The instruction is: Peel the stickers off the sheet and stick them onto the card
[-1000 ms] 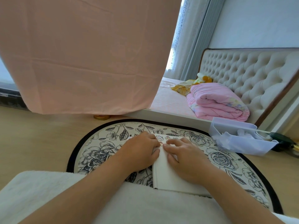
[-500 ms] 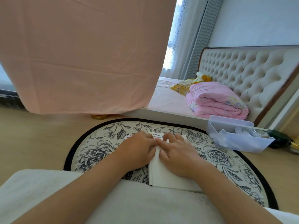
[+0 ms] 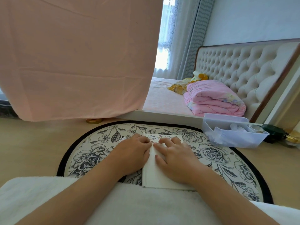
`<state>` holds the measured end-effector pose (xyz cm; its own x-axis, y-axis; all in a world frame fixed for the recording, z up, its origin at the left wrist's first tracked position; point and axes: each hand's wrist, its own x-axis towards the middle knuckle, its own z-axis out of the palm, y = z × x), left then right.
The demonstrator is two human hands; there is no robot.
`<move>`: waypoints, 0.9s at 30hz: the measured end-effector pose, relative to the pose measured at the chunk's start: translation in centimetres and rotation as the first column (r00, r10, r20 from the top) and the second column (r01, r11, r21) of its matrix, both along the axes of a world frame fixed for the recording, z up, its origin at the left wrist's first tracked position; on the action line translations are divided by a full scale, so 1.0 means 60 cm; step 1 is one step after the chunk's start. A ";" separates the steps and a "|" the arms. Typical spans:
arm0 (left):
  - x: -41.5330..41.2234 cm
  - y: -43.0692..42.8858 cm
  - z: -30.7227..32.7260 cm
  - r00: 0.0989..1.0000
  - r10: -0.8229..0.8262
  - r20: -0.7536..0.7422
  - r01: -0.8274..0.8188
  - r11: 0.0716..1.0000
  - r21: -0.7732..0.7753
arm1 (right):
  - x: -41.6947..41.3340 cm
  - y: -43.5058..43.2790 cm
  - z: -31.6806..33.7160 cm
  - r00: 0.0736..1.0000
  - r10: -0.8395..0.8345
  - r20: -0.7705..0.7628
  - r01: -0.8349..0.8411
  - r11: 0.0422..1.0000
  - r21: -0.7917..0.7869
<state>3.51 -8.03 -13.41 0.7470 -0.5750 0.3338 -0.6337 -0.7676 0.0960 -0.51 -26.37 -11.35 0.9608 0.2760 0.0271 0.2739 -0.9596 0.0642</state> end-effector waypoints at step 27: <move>0.007 0.034 0.021 0.991 0.132 0.031 -0.118 0.951 -0.286 | 0.007 -0.008 0.017 0.995 -0.012 0.098 -0.014 0.968 0.251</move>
<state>3.96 -6.00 -12.18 0.7854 -0.3543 0.5076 -0.5436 -0.7869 0.2918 -0.08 -26.84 -10.36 0.9496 0.2491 0.1900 0.2792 -0.9481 -0.1522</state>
